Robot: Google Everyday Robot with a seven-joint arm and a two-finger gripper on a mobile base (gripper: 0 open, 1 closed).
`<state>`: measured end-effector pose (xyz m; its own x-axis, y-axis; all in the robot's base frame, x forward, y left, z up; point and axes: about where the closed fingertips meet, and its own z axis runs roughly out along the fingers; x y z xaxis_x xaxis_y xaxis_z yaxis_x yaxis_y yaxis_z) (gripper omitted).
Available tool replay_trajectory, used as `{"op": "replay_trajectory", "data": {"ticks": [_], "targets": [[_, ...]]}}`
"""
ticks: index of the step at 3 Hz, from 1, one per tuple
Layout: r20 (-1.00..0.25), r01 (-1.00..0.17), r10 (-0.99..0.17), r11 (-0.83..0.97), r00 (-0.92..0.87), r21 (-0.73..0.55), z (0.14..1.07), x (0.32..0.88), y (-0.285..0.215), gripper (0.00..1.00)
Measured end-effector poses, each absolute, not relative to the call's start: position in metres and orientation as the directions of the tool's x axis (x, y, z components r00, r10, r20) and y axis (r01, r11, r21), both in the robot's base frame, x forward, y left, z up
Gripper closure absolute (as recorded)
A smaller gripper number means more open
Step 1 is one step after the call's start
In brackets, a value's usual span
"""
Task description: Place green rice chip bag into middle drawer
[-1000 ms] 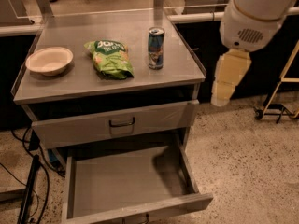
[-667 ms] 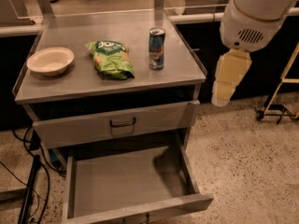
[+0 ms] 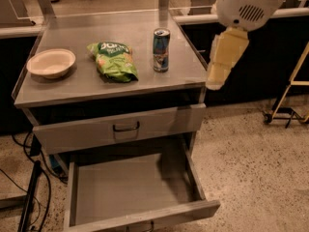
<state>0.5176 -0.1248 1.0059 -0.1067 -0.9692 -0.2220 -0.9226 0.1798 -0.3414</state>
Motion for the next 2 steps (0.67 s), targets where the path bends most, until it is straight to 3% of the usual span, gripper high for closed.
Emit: {"op": "replay_trajectory", "data": {"ticks": [2], "targets": [[-0.278, -0.912, -0.961, 0.116, -0.002, -0.394, 1.0446, 0.5340, -0.1035, 0.00]]}}
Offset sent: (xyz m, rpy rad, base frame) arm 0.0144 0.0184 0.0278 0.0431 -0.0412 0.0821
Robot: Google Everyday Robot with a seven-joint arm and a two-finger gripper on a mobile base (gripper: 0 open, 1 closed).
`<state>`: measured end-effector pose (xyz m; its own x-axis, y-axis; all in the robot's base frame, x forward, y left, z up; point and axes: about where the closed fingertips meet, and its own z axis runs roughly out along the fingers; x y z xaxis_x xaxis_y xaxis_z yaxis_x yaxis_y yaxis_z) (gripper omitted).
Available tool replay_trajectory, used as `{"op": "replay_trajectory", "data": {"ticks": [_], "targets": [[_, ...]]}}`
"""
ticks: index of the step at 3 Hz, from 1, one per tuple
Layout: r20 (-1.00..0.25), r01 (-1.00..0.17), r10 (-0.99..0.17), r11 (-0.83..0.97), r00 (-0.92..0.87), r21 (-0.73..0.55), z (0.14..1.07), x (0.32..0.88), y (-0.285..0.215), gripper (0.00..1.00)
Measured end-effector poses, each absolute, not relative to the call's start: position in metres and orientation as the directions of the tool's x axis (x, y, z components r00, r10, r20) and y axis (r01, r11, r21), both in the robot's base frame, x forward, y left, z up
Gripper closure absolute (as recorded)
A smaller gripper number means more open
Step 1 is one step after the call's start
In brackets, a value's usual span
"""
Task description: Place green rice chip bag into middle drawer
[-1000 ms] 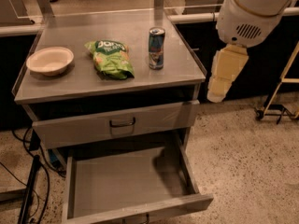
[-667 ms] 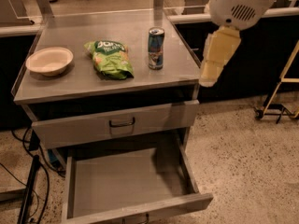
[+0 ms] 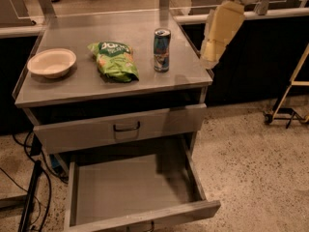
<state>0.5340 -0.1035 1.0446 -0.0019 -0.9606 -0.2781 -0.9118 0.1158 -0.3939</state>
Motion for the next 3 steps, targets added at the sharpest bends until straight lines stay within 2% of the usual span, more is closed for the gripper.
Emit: {"op": "replay_trajectory", "data": {"ticks": [2, 3], "targets": [[-0.301, -0.928, -0.946, -0.001, 0.122, -0.372, 1.033, 0.598, -0.038, 0.00], [-0.303, -0.925, -0.945, 0.002, 0.122, -0.380, 1.034, 0.599, -0.038, 0.00]]}}
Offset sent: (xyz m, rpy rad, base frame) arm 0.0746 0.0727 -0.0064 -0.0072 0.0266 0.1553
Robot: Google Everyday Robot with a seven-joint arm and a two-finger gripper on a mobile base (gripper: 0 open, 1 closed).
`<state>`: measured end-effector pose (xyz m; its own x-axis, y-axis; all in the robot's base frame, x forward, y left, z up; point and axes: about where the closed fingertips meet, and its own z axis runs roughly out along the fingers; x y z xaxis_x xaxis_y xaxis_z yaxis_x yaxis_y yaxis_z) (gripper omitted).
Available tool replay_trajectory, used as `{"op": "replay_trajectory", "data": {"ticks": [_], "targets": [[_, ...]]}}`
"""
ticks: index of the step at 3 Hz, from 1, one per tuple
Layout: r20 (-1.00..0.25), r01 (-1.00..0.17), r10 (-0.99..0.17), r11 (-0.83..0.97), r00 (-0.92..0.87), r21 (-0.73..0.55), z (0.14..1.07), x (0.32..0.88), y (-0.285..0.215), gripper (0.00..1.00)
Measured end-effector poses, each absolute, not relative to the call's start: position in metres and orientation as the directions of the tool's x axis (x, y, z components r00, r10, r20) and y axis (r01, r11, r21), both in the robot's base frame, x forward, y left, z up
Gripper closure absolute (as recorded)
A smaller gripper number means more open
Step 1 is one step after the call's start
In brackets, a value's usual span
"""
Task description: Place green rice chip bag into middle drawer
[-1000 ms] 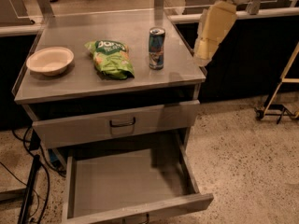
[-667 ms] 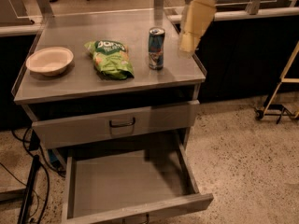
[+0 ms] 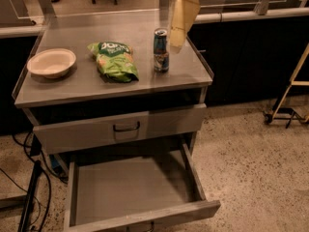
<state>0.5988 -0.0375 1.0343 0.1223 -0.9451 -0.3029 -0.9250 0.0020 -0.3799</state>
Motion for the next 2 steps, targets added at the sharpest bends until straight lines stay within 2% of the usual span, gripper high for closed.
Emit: {"op": "replay_trajectory", "data": {"ticks": [2], "targets": [[-0.333, -0.928, -0.928, -0.032, 0.165, -0.370, 1.015, 0.638, 0.001, 0.00]]}}
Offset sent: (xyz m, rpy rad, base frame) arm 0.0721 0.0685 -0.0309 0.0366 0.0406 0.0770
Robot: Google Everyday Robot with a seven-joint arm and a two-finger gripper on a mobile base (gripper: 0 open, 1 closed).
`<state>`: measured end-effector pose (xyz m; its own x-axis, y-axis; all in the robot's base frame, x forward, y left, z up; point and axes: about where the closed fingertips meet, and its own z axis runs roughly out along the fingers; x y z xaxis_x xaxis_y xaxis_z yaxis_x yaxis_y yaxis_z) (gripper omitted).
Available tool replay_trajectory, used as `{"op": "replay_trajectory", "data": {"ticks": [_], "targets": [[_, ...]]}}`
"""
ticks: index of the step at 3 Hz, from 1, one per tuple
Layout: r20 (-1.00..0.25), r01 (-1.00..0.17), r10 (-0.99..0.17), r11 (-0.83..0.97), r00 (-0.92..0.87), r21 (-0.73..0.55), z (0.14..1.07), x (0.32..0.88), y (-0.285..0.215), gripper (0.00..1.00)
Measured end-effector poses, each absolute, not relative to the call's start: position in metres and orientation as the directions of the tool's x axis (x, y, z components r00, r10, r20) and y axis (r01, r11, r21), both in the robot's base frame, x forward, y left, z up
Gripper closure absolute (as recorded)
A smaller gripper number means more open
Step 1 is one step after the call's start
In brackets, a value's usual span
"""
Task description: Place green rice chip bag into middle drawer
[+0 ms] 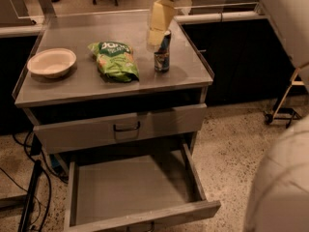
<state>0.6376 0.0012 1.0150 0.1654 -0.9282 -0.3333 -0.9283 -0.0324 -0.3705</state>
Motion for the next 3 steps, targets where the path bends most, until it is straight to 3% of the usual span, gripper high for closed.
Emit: {"op": "replay_trajectory", "data": {"ticks": [1, 3], "targets": [[-0.344, -0.937, -0.924, -0.038, 0.164, -0.346, 0.999, 0.670, 0.027, 0.00], [-0.293, -0.933, -0.944, -0.041, 0.153, -0.357, 0.987, 0.673, 0.035, 0.00]]}}
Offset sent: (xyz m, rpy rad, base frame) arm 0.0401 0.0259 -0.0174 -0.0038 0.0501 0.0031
